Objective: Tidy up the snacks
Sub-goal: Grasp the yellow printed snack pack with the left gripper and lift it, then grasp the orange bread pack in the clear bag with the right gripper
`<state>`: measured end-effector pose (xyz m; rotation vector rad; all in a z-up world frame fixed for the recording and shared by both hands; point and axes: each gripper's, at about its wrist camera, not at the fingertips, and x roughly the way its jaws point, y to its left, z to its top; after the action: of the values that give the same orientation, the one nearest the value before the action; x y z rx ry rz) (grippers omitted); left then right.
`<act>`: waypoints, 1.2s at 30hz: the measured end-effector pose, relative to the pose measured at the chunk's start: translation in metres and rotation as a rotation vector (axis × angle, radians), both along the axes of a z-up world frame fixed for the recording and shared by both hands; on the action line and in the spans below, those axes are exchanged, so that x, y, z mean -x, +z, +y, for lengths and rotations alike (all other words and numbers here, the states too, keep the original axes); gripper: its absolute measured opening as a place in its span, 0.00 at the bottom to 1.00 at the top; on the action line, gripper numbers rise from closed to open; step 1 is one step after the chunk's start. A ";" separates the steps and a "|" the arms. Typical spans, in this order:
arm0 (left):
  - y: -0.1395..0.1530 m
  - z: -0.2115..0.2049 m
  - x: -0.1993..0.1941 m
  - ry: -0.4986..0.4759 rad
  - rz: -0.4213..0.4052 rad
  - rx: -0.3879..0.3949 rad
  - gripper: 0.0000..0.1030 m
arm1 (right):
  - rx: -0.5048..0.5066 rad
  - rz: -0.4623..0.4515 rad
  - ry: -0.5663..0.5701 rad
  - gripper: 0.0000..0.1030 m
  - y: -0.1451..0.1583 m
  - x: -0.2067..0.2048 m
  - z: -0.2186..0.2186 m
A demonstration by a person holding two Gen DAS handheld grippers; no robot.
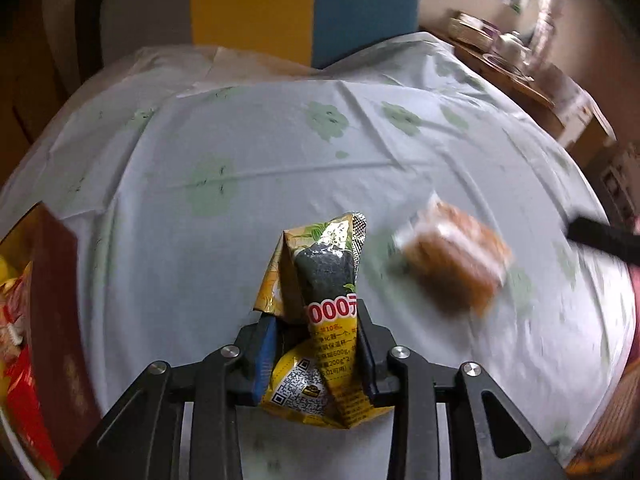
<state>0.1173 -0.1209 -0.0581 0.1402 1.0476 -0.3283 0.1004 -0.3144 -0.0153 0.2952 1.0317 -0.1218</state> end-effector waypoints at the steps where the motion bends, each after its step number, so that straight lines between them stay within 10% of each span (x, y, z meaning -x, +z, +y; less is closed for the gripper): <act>1: 0.001 0.002 0.009 -0.008 -0.013 -0.007 0.34 | 0.002 0.004 0.000 0.83 -0.001 0.000 0.000; 9: -0.007 0.010 0.072 -0.058 -0.153 -0.067 0.36 | 0.031 0.037 0.016 0.83 -0.012 -0.001 0.005; 36: -0.023 0.028 0.088 -0.067 -0.225 0.047 0.42 | 0.076 0.075 0.059 0.83 -0.028 -0.004 0.018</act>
<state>0.0293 -0.0924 -0.0809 0.1665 0.8137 -0.3881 0.1045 -0.2966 -0.0429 0.1924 1.1065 -0.1193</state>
